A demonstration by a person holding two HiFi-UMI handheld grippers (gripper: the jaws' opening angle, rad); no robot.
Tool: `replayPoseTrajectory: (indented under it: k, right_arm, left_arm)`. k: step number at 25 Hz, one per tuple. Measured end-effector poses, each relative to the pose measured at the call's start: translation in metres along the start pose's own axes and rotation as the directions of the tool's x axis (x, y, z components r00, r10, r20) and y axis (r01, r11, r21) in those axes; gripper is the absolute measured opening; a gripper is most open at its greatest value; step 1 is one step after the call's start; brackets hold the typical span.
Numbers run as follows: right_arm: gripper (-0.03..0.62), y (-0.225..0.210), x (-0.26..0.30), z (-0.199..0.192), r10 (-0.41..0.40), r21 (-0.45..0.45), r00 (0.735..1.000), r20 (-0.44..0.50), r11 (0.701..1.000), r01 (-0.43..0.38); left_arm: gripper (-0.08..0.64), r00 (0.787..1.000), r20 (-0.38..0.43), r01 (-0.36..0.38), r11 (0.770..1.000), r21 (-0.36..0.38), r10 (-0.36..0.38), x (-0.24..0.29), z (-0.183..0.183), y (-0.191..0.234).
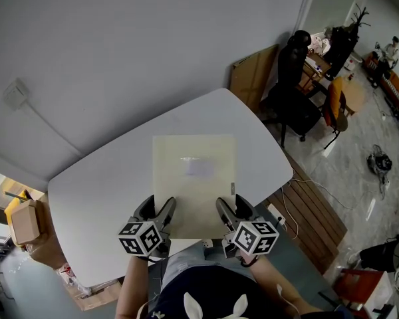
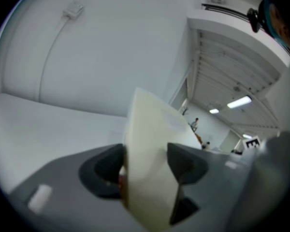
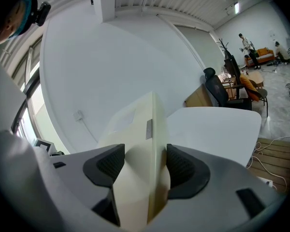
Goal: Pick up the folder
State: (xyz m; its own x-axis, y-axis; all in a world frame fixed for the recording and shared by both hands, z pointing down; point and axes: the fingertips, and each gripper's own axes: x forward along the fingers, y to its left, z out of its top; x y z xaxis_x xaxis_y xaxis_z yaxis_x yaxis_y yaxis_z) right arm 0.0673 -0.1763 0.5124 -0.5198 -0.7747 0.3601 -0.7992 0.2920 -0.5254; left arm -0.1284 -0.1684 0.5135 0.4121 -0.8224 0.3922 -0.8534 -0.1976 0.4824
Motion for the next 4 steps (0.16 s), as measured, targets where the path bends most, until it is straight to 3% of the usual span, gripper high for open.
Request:
replayPoseTrajectory:
  k: [4]
  right_arm:
    - [0.272,-0.003,-0.0017,-0.0005,-0.004,0.0,1.0,0.001,1.0,0.004]
  left_arm:
    - [0.275,1.0,-0.007,0.005,1.0,-0.001,-0.005,0.003,-0.0029,-0.002]
